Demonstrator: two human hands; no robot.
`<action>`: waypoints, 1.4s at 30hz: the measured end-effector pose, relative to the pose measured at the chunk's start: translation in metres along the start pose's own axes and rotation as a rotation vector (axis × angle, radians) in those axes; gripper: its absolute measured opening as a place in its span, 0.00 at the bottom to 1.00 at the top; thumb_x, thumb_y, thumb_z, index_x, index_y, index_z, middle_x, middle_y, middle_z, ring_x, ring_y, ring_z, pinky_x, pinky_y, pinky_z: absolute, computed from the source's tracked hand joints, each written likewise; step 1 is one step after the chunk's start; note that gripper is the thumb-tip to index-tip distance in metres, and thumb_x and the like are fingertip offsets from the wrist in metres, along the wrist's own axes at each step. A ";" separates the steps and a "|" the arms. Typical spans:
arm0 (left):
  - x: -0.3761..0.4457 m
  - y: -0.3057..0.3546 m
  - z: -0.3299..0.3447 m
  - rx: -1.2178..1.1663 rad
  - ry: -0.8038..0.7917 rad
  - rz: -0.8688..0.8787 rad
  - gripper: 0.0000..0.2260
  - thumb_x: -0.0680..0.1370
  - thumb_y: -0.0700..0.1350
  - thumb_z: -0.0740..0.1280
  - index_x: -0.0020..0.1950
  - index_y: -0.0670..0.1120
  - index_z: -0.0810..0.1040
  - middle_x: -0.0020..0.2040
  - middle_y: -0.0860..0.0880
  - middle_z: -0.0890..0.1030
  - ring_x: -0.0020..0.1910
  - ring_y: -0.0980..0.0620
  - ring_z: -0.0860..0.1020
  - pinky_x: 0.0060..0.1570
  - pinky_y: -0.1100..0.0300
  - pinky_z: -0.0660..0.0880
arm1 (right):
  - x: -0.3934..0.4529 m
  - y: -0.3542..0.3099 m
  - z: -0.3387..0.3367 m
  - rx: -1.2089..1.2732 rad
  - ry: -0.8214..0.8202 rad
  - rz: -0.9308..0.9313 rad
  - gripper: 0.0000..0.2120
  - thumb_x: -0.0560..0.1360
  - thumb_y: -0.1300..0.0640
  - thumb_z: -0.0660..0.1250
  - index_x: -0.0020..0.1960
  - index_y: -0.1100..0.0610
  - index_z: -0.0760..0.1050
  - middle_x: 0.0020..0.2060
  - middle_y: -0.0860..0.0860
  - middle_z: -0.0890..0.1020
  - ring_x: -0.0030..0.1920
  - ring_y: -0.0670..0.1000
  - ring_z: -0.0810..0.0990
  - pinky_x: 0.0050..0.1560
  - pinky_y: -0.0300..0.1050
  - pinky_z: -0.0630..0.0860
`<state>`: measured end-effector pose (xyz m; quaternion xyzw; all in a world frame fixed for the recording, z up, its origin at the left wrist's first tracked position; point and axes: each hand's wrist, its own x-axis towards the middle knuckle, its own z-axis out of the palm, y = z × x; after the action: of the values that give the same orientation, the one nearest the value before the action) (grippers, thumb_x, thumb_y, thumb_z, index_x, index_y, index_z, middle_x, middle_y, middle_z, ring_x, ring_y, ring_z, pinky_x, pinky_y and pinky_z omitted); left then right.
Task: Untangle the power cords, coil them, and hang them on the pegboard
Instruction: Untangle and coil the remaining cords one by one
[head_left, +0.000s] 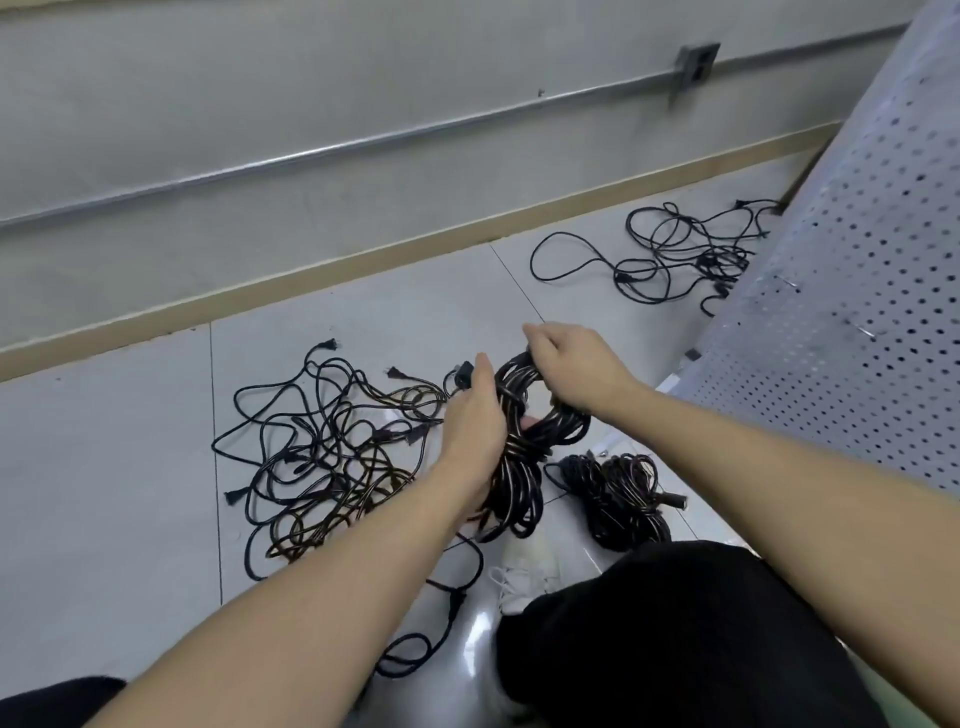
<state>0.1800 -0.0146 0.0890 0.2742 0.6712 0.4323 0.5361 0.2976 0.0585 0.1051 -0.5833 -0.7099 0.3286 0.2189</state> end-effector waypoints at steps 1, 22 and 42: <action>0.006 -0.008 0.013 -0.061 -0.032 -0.049 0.30 0.82 0.65 0.54 0.41 0.42 0.82 0.34 0.46 0.85 0.37 0.42 0.84 0.50 0.38 0.82 | 0.004 0.018 -0.002 0.044 -0.012 0.011 0.22 0.85 0.48 0.57 0.35 0.59 0.67 0.30 0.53 0.73 0.34 0.53 0.73 0.41 0.48 0.72; 0.162 -0.249 0.102 -0.192 -0.113 -0.661 0.36 0.73 0.65 0.74 0.68 0.39 0.76 0.56 0.42 0.86 0.50 0.42 0.86 0.49 0.48 0.83 | -0.011 0.265 0.068 0.036 -0.384 0.411 0.16 0.83 0.53 0.62 0.69 0.47 0.76 0.63 0.43 0.79 0.62 0.44 0.76 0.66 0.37 0.67; 0.144 -0.184 -0.045 0.418 0.033 -0.233 0.04 0.80 0.44 0.62 0.46 0.51 0.75 0.47 0.47 0.81 0.47 0.40 0.84 0.51 0.44 0.83 | -0.002 0.162 0.115 -0.095 -0.493 0.275 0.09 0.81 0.55 0.65 0.60 0.51 0.80 0.43 0.46 0.80 0.46 0.48 0.78 0.47 0.38 0.70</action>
<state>0.1151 0.0044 -0.1388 0.2930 0.7819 0.2233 0.5029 0.3285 0.0491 -0.0907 -0.5860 -0.6705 0.4537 -0.0345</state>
